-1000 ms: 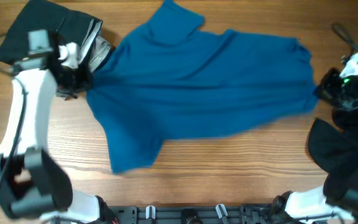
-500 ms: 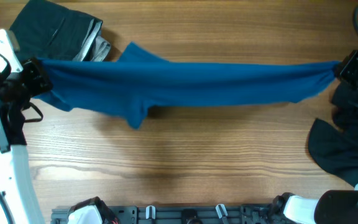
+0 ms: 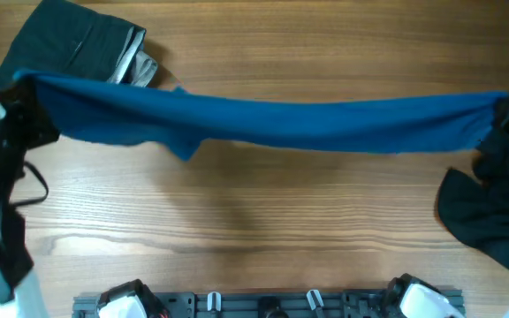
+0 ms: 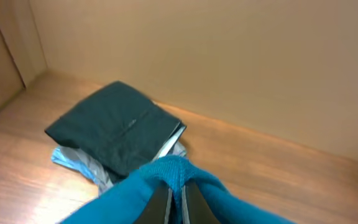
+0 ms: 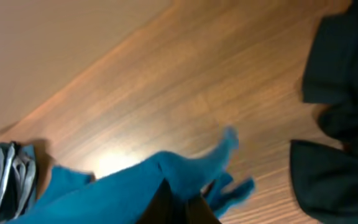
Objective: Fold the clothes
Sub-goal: 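Lift the shirt with both grippers and stretch it across the table, then lay the stretched shirt down folded in half lengthwise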
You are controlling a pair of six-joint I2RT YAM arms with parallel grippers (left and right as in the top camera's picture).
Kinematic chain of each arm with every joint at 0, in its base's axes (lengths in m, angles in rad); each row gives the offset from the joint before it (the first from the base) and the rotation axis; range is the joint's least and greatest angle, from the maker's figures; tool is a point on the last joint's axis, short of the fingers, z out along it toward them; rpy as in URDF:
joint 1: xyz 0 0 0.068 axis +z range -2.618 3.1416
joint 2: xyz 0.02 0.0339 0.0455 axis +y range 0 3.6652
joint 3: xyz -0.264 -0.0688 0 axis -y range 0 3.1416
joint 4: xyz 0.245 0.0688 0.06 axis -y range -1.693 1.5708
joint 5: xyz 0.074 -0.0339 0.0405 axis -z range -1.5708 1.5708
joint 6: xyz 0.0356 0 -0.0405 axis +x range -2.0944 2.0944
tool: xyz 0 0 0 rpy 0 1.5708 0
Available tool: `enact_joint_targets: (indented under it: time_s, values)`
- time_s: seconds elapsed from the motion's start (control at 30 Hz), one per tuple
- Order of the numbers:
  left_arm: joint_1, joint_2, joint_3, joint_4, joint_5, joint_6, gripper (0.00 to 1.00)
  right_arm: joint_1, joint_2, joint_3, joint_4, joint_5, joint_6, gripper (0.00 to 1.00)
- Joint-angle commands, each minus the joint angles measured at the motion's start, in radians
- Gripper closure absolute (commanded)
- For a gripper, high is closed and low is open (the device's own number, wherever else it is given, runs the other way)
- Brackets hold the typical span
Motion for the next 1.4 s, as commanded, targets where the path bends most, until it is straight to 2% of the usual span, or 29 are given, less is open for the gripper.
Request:
enact_joint_targets:
  time_s: [0.0, 0.1, 0.17, 0.37, 0.63, 0.9, 1.07, 1.2, 1.37]
  values:
    - [0.011, -0.041, 0.071, -0.042, -0.079, -0.018, 0.96, -0.006, -0.058, 0.067, -0.028, 0.105, 0.025, 0.96]
    - [0.011, -0.039, 0.077, -0.106, -0.213, -0.018, 0.96, -0.006, -0.067, 0.069, -0.031, 0.225, 0.053, 0.96]
    - [0.012, -0.035, 0.077, -0.12, -0.234, -0.027, 0.96, -0.006, -0.057, 0.068, -0.031, 0.227, 0.053, 0.96]
    - [0.011, -0.039, 0.105, -0.139, -0.23, -0.044, 0.96, -0.006, -0.033, 0.069, -0.139, 0.227, 0.037, 0.96]
    - [0.011, -0.11, 0.201, -0.222, -0.23, -0.048, 0.96, -0.006, -0.145, 0.072, -0.256, 0.215, 0.039, 0.96]
    - [-0.014, -0.103, 0.2, -0.233, -0.234, -0.067, 0.96, -0.006, -0.171, 0.071, -0.261, 0.193, 0.035, 0.96]
    - [-0.094, 0.036, 0.201, -0.208, -0.209, -0.073, 0.96, -0.006, -0.045, 0.071, -0.206, 0.193, 0.037, 0.95]
    - [-0.248, 0.291, 0.201, -0.175, -0.171, -0.003, 0.96, -0.006, 0.16, 0.071, -0.158, 0.148, -0.002, 0.95]
    - [-0.356, 0.632, 0.201, -0.064, -0.181, 0.044, 0.96, 0.025, 0.431, 0.071, -0.025, 0.077, -0.04, 0.92]
